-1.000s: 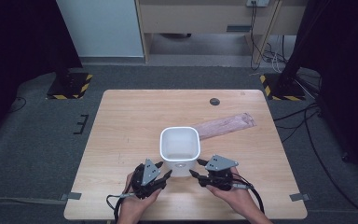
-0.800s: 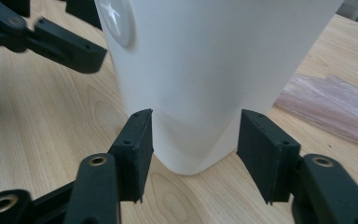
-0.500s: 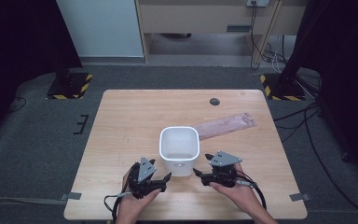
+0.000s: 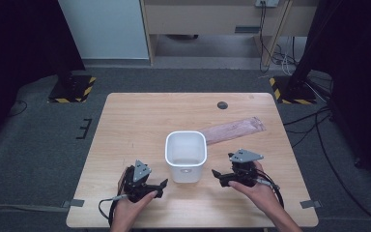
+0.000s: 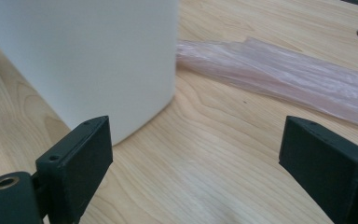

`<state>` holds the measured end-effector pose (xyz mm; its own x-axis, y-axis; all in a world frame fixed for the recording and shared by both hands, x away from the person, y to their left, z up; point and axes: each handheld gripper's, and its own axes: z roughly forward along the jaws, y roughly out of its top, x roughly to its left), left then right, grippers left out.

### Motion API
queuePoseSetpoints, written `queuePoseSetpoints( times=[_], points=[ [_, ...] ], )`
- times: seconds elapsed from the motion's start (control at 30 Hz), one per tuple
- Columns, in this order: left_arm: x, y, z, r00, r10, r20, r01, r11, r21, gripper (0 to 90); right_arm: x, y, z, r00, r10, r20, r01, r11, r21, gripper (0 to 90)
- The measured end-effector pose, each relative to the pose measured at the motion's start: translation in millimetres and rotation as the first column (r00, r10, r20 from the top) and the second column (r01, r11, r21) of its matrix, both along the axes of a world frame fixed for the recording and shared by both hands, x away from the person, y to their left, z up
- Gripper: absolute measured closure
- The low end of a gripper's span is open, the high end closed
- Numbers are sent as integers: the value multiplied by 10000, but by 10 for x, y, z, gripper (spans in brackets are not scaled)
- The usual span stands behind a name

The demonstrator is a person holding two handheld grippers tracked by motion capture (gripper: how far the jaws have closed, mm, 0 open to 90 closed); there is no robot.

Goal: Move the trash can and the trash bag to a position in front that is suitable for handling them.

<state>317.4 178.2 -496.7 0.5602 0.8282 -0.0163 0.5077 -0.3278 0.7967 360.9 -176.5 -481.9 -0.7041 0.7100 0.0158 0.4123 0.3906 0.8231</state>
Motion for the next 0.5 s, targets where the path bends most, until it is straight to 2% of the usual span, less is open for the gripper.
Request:
queuePoseSetpoints(
  times=[0.17,0.37,0.4,0.5],
  points=[
    [129,101,-75,9996,278,-108,-275,9993,261,53,128,-184,9,9998,-183,-89,182,9998,-37,62],
    [282,166,-102,9989,471,-55,-468,9980,421,56,261,-349,6,9978,-646,-119,649,9977,208,65],
    [347,175,-119,9990,450,-83,-444,9972,600,55,315,-394,6,9969,-779,-147,779,9970,-18,64],
    [452,201,-151,9982,583,-124,-575,9965,606,55,407,-462,22,9946,-1028,-168,1028,9947,-14,67]
  ],
)
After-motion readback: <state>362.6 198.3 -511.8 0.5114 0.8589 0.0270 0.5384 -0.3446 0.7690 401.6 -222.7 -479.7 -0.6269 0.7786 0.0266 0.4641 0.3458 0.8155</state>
